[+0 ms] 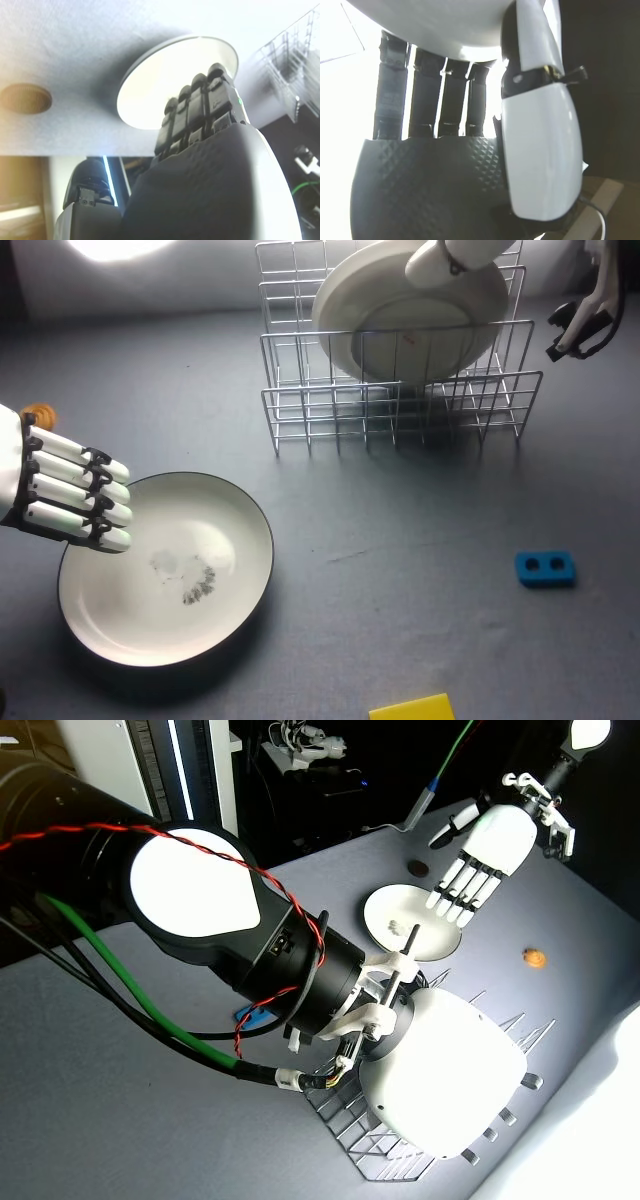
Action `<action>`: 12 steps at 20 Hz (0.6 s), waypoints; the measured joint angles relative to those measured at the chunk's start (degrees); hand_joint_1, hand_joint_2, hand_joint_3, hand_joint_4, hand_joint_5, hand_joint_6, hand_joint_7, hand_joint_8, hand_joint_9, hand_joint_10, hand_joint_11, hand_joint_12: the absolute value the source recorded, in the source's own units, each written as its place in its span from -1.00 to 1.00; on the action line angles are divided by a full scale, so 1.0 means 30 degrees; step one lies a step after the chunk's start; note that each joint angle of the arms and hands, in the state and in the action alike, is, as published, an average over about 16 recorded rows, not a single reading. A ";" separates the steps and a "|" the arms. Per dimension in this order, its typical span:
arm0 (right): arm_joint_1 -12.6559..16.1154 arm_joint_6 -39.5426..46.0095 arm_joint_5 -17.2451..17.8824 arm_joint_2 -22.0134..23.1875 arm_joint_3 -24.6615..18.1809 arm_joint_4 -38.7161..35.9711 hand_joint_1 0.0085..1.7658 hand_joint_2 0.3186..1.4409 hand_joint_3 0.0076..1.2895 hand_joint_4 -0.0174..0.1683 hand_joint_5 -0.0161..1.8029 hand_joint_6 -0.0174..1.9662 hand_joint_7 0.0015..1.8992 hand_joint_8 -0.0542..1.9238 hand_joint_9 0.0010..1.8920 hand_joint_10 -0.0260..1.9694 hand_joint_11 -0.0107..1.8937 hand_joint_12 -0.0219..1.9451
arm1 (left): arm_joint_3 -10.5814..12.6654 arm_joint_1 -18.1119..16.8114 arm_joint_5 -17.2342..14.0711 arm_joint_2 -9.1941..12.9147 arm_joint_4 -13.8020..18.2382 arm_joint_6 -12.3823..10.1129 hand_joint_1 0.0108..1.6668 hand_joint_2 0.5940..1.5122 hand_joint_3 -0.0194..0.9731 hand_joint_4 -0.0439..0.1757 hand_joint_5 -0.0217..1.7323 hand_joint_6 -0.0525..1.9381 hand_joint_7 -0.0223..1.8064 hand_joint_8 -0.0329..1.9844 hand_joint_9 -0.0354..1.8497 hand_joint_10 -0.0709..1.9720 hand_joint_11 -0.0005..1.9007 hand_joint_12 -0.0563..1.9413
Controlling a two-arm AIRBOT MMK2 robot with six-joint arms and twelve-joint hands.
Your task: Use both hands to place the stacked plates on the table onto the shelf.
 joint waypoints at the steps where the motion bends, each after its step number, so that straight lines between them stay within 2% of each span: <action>1: 0.0023 -0.0069 0.0042 0.0062 -0.0071 -0.0002 0.32 0.23 -0.99 -0.86 -0.06 -0.40 0.13 -0.60 0.27 -0.98 -0.10 -0.02 | 0.0017 0.0028 0.0072 -0.0008 0.0015 0.0028 -0.99 0.24 -0.94 -0.56 -0.96 -0.94 -0.95 -0.97 -0.94 -0.91 -0.98 -0.94; 8: 0.0612 -0.1427 0.0259 0.0909 -0.1107 -0.0019 0.23 0.29 -0.99 -0.84 -0.14 -0.81 0.02 -0.91 0.10 -0.98 -0.29 0.09 | 0.0176 0.0322 0.0594 -0.0123 0.0098 0.0127 -0.99 0.22 -0.94 -0.56 -0.96 -0.94 -0.95 -0.97 -0.94 -0.91 -0.98 -0.94; 10: 0.0935 -0.2248 0.0275 0.1258 -0.1523 -0.0013 0.19 0.30 -0.99 -0.84 -0.17 -0.91 -0.02 -0.93 0.04 -0.98 -0.34 0.11 | 0.0224 0.0413 0.0703 -0.0160 0.0120 0.0130 -0.99 0.21 -0.94 -0.56 -0.96 -0.94 -0.95 -0.97 -0.94 -0.91 -0.98 -0.94; 12: 0.1315 -0.3380 0.0335 0.1660 -0.2006 -0.0006 0.17 0.30 -0.99 -0.84 -0.21 -0.93 -0.09 -0.93 -0.03 -0.98 -0.42 0.12 | 0.0271 0.0522 0.0811 -0.0197 0.0138 0.0131 -1.00 0.21 -0.94 -0.56 -0.96 -0.94 -0.95 -0.97 -0.94 -0.91 -0.98 -0.94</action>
